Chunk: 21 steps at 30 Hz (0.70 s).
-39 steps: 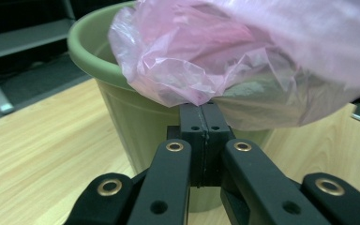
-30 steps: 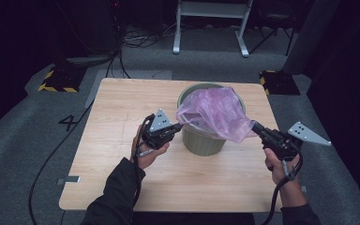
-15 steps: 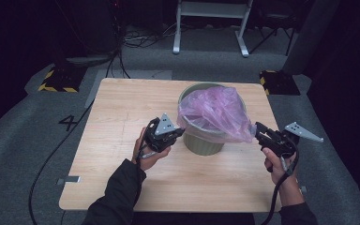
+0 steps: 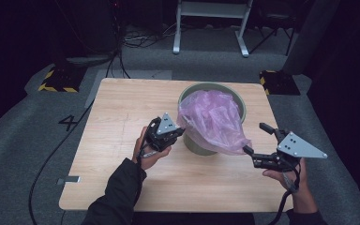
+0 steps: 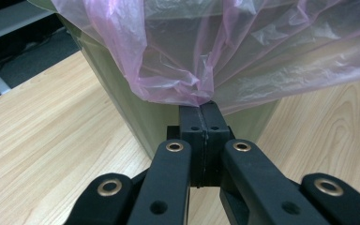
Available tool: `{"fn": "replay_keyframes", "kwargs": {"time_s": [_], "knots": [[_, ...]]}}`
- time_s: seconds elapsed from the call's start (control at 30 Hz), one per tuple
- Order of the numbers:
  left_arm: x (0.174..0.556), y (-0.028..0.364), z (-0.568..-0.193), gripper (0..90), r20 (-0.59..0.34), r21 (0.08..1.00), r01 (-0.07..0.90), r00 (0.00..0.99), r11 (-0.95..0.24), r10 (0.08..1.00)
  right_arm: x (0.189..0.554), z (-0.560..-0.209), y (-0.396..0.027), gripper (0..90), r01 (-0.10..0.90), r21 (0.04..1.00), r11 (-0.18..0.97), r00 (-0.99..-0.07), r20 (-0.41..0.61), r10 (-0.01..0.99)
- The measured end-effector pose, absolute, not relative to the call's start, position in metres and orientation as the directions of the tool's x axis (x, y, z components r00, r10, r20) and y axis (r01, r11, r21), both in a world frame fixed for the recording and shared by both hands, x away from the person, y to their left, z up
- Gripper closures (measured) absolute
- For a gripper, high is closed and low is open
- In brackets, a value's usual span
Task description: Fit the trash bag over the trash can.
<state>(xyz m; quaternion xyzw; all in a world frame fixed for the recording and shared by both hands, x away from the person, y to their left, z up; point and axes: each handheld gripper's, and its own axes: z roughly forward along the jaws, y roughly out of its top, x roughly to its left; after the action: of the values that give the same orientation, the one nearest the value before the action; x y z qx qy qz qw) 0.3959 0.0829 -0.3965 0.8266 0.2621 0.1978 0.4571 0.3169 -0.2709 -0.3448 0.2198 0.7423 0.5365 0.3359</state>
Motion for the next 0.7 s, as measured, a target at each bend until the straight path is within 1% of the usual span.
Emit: {"fn": "replay_keyframes", "kwargs": {"time_s": [0.07, 0.13, 0.23, 0.27, 0.3, 0.33, 0.37, 0.4, 0.43, 0.47, 0.5, 0.53, 0.6, 0.63, 0.67, 0.7], "knots": [[0.397, 0.083, -0.396, 90.0, 0.09, 0.857, 0.254, 0.782, -0.448, 0.616, 0.308, -0.339, -0.264, 15.1, -0.079, 0.937, 0.34, -0.687, -0.298, 0.662], [0.398, 0.082, -0.396, 90.0, 0.1, 0.851, 0.256, 0.778, -0.458, 0.62, 0.305, -0.335, -0.26, 15.4, -0.096, 0.933, 0.347, -0.697, -0.311, 0.646], [0.398, 0.083, -0.396, 90.0, 0.113, 0.847, 0.254, 0.772, -0.467, 0.625, 0.3, -0.329, -0.253, 18.4, -0.132, 0.919, 0.373, -0.693, -0.354, 0.627], [0.398, 0.083, -0.396, 90.0, 0.111, 0.849, 0.253, 0.772, -0.463, 0.626, 0.298, -0.328, -0.25, 21.7, -0.136, 0.912, 0.388, -0.693, -0.368, 0.621], [0.398, 0.083, -0.395, 90.0, 0.113, 0.849, 0.253, 0.77, -0.463, 0.628, 0.297, -0.327, -0.247, 26.9, -0.139, 0.902, 0.409, -0.687, -0.385, 0.617], [0.398, 0.084, -0.395, 90.0, 0.116, 0.851, 0.251, 0.766, -0.461, 0.632, 0.296, -0.326, -0.246, 27.7, -0.137, 0.898, 0.417, -0.675, -0.393, 0.624], [0.398, 0.084, -0.395, 90.0, 0.114, 0.852, 0.251, 0.767, -0.459, 0.631, 0.297, -0.325, -0.243, 36.3, -0.12, 0.898, 0.422, -0.651, -0.392, 0.65], [0.398, 0.085, -0.395, 90.0, 0.118, 0.853, 0.248, 0.765, -0.46, 0.633, 0.297, -0.324, -0.243, 41.5, -0.11, 0.899, 0.423, -0.644, -0.389, 0.659], [0.397, 0.085, -0.394, 90.0, 0.122, 0.853, 0.245, 0.765, -0.461, 0.633, 0.299, -0.323, -0.242, 41.4, -0.114, 0.901, 0.418, -0.639, -0.388, 0.664], [0.397, 0.085, -0.394, 90.0, 0.122, 0.851, 0.247, 0.766, -0.463, 0.632, 0.299, -0.323, -0.243, 45.4, -0.12, 0.905, 0.409, -0.639, -0.386, 0.665], [0.396, 0.084, -0.394, 90.0, 0.134, 0.846, 0.245, 0.762, -0.473, 0.634, 0.299, -0.322, -0.243, 45.0, -0.13, 0.909, 0.396, -0.64, -0.382, 0.667], [0.396, 0.084, -0.394, 90.0, 0.136, 0.846, 0.244, 0.762, -0.475, 0.634, 0.299, -0.32, -0.242, 42.5, -0.147, 0.912, 0.384, -0.643, -0.383, 0.663], [0.396, 0.083, -0.394, 90.0, 0.147, 0.841, 0.242, 0.757, -0.483, 0.636, 0.299, -0.318, -0.238, 33.3, -0.15, 0.906, 0.396, -0.655, -0.392, 0.646], [0.396, 0.082, -0.394, 90.0, 0.146, 0.842, 0.242, 0.758, -0.482, 0.635, 0.299, -0.317, -0.234, 32.0, -0.156, 0.897, 0.414, -0.674, -0.403, 0.62], [0.397, 0.082, -0.394, 90.0, 0.147, 0.841, 0.241, 0.759, -0.484, 0.634, 0.299, -0.317, -0.232, 34.0, -0.164, 0.893, 0.419, -0.679, -0.41, 0.609], [0.397, 0.081, -0.395, 90.0, 0.152, 0.84, 0.239, 0.759, -0.488, 0.633, 0.299, -0.317, -0.23, 39.7, -0.174, 0.893, 0.414, -0.681, -0.413, 0.604]]}}
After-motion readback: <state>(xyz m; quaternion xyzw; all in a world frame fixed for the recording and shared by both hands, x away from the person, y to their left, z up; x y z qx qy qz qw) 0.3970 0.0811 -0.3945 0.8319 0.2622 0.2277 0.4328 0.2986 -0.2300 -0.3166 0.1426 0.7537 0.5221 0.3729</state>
